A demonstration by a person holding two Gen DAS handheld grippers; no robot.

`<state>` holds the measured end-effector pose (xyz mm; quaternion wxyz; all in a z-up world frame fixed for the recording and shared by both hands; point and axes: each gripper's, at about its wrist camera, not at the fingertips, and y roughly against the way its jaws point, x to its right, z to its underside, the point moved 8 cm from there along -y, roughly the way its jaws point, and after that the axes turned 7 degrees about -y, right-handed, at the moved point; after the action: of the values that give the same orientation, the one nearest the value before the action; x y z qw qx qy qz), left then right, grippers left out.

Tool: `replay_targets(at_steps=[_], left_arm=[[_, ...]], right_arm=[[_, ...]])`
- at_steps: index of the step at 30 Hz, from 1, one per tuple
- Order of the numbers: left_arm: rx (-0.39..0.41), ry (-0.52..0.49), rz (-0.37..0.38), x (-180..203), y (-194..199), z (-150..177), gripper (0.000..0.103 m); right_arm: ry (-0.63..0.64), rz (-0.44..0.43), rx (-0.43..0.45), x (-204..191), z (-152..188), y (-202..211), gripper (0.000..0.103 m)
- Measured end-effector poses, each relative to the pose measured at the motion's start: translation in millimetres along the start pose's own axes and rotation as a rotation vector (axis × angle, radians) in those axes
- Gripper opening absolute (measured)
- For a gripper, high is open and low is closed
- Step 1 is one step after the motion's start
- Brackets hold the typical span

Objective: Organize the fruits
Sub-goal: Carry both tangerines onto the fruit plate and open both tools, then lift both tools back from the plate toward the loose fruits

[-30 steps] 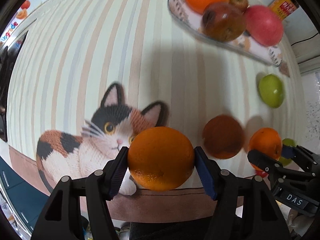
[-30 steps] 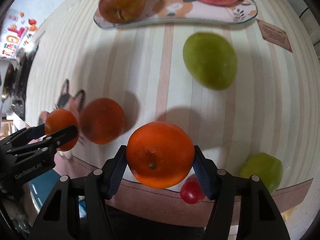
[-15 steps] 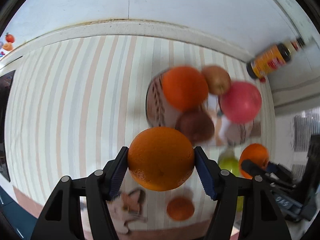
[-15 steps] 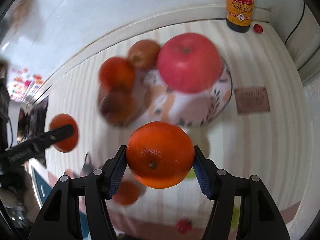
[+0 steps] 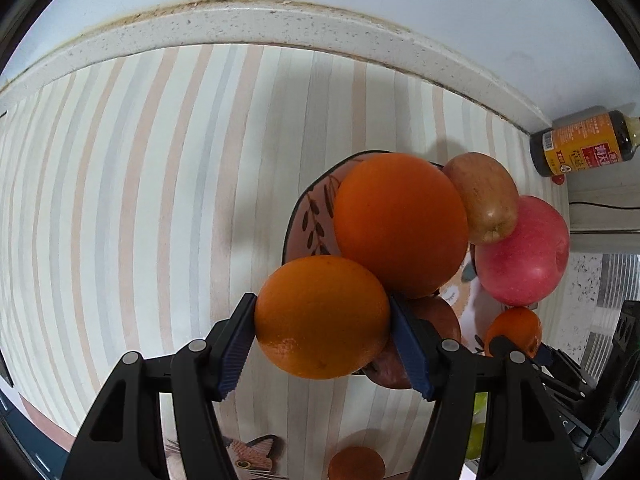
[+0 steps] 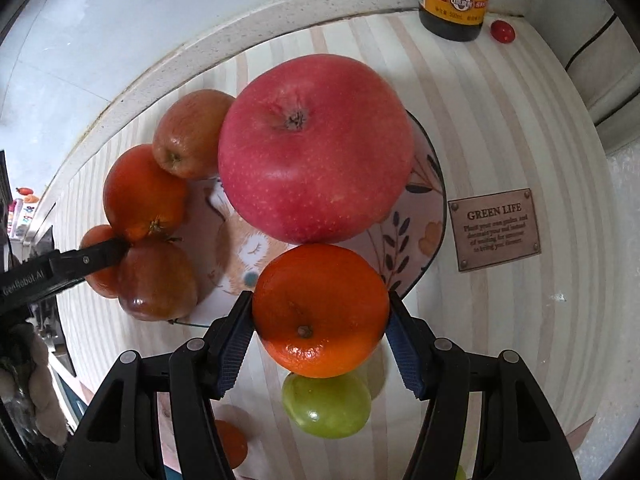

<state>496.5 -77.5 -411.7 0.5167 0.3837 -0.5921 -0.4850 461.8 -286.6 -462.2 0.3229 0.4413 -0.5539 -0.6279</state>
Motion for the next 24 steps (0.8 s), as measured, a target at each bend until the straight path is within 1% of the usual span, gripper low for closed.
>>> replay_targets(at_steps=[3,8,13,16,17,21,22,23,24], left_arm=[[-0.005,0.008,-0.002,-0.2,-0.8,1.3,0.064],[-0.012,0.023,-0.009,1.4,-4.6,-0.6,0.064],[-0.025,0.046,0.001,0.2,-4.9,0.5,0.064],[-0.025,0.044,0.015,1.3,-3.5,1.2,0.073],[-0.022,0.046,0.019,1.6,-3.2,1.1,0.073],[-0.015,0.047,0.011,-0.5,0.3,2.2,0.075],[-0.009,0.047,0.009,-1.2,2.6,2.3,0.079],[0.0,0.043,0.008,-0.7,5.7,1.9,0.088],[0.01,0.04,0.006,-1.8,9.2,2.6,0.09]], right_arm=[[0.005,0.01,-0.003,-3.5,0.0,-1.5,0.066],[-0.019,-0.006,-0.001,-4.6,-3.5,-2.7,0.067],[-0.03,-0.005,0.005,2.4,1.6,2.1,0.067],[-0.038,-0.007,0.0,2.5,2.4,1.7,0.068],[-0.046,-0.011,-0.006,3.8,2.0,2.0,0.07],[-0.075,-0.019,-0.024,7.9,1.2,-1.0,0.077],[-0.079,-0.028,-0.027,8.2,1.2,-1.5,0.079],[-0.08,-0.034,-0.027,8.3,1.3,-1.1,0.081],[-0.08,-0.032,-0.025,9.7,0.8,0.4,0.084]])
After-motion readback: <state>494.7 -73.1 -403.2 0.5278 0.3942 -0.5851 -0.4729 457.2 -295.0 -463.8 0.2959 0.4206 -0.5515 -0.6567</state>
